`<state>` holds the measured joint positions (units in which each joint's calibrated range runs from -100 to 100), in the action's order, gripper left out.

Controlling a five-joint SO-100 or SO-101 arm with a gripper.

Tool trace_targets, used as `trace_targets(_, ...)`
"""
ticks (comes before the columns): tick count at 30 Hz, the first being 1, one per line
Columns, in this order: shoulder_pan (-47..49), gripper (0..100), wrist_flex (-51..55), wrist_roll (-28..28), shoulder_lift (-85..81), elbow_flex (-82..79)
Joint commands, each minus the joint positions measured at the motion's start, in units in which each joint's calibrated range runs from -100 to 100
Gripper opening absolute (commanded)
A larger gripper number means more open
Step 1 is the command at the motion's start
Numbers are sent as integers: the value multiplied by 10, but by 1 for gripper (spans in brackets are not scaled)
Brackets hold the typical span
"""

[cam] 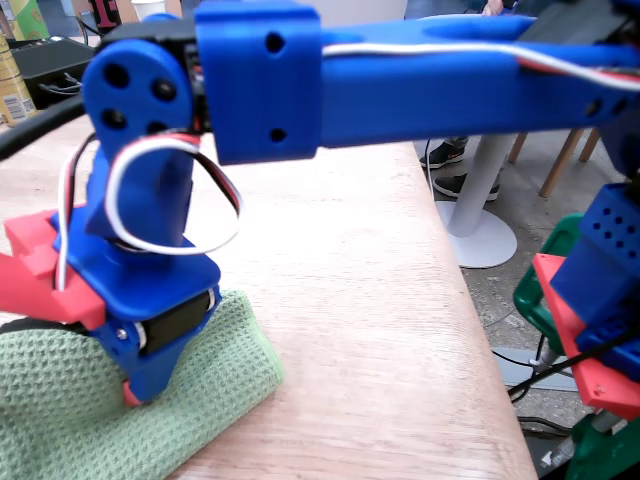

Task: Clean the table

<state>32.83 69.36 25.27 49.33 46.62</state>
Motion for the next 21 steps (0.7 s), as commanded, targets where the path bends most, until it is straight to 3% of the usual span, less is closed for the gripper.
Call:
trace_targets(1, -9, 0, 72, 3, 49, 89)
trace_targets(4, -19, 0, 78, 4, 74, 136)
trace_targets(7, -97, 0, 54, 6, 75, 143)
trace_targets(13, -245, 0, -73, 54, 95, 143)
trace_targets(21, -344, 0, -203, 96, 110, 85)
